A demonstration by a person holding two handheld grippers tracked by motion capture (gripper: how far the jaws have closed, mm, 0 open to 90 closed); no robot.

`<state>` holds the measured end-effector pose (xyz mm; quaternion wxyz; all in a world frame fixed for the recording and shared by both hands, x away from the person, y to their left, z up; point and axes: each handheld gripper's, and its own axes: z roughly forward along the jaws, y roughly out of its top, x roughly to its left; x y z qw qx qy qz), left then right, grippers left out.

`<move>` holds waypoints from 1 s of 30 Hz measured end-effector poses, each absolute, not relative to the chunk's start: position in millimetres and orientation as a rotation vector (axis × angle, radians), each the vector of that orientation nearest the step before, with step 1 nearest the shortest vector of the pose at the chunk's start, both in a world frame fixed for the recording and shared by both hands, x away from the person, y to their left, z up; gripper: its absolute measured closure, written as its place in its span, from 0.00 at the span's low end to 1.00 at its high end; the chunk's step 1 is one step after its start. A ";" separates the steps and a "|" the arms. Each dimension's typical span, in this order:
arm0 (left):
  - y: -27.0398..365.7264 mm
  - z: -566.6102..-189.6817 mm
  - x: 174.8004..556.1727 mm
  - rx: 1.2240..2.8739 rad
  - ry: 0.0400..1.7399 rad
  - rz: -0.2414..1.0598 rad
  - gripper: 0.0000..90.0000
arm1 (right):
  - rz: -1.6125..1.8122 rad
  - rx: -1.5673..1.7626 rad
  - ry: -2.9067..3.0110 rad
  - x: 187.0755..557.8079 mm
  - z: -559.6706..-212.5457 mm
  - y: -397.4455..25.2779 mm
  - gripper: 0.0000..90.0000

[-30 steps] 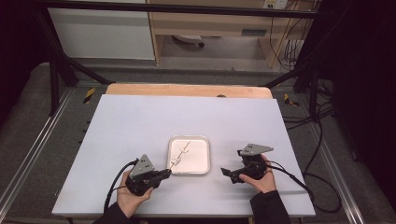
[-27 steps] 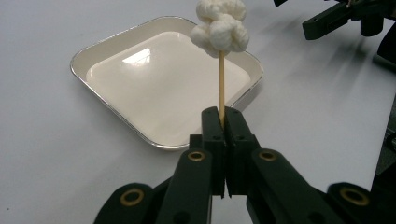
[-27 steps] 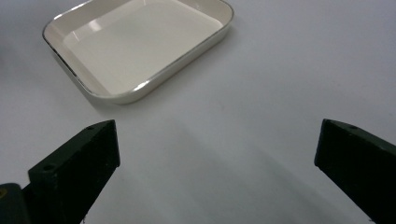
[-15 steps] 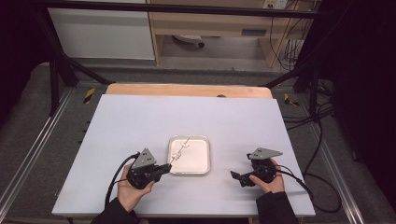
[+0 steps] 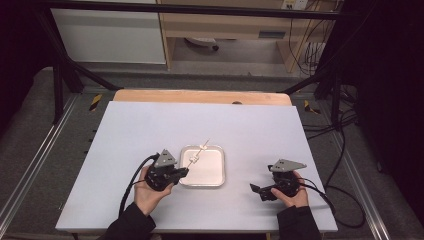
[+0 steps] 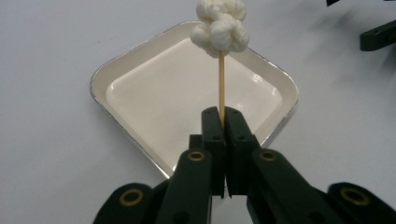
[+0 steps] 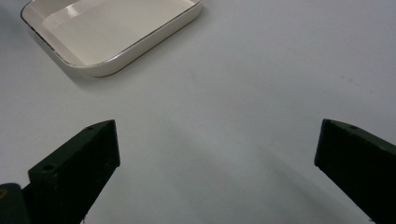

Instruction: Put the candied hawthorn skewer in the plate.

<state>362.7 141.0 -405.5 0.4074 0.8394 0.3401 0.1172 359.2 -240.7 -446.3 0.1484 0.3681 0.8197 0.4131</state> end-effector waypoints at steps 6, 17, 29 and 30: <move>130.3 -414.2 371.8 2.171 0.895 0.291 0.98 | 1.199 1.063 2.356 358.4 -446.2 -241.5 0.01; 117.2 -429.5 381.0 2.254 0.982 0.301 0.98 | 1.202 1.061 2.360 358.8 -447.0 -241.5 0.01; 110.9 -435.3 384.1 2.294 1.025 0.294 0.96 | 1.199 1.061 2.366 358.9 -447.5 -240.9 0.01; 111.0 -435.4 384.0 2.294 1.024 0.299 0.95 | 1.199 1.062 2.367 358.8 -447.4 -240.8 0.01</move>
